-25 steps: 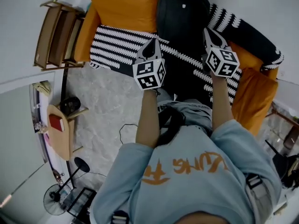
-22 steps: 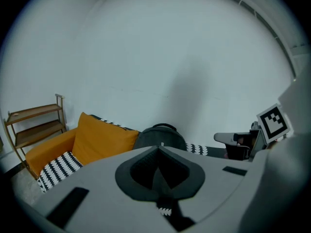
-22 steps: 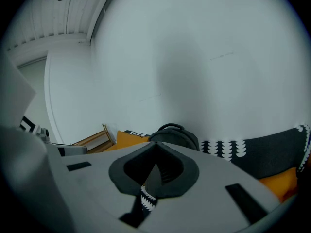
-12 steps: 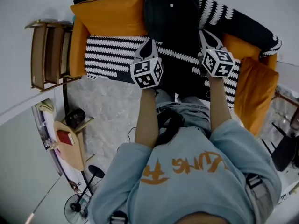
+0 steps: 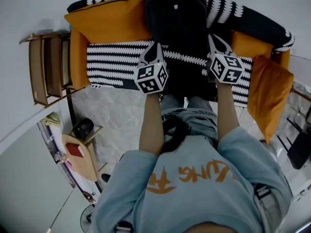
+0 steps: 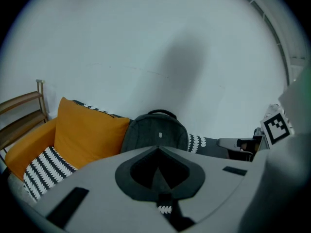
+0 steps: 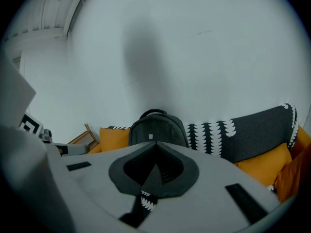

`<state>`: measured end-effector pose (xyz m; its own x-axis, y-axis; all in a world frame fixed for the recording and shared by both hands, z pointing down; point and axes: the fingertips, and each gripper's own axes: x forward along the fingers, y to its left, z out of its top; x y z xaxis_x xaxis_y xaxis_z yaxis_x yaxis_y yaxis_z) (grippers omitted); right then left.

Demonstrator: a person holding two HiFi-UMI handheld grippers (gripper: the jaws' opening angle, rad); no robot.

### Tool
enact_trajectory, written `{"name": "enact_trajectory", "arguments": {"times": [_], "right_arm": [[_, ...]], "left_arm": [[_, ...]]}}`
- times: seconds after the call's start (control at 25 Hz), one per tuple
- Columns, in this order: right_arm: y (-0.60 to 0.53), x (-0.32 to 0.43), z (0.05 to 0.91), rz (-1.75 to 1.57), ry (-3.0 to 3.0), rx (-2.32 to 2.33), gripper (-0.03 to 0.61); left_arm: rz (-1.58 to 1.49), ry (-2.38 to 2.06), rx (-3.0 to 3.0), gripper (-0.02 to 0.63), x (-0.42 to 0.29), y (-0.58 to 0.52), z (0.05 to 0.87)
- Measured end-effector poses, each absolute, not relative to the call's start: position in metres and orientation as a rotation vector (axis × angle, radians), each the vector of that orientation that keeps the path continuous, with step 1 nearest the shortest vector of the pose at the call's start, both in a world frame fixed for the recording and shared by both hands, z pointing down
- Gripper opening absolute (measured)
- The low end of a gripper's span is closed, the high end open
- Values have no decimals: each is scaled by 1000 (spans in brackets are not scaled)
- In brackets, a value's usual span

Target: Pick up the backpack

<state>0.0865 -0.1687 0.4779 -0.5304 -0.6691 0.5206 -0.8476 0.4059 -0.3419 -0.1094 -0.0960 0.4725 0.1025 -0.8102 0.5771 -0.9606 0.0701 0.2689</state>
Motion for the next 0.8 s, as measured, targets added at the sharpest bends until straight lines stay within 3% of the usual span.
{"name": "enact_trajectory", "arguments": {"times": [0.8], "right_arm": [[-182,75,555,900,-2207,1455,-2]], "left_arm": [[407,-1544,1853,21,-145,-149,560]]}}
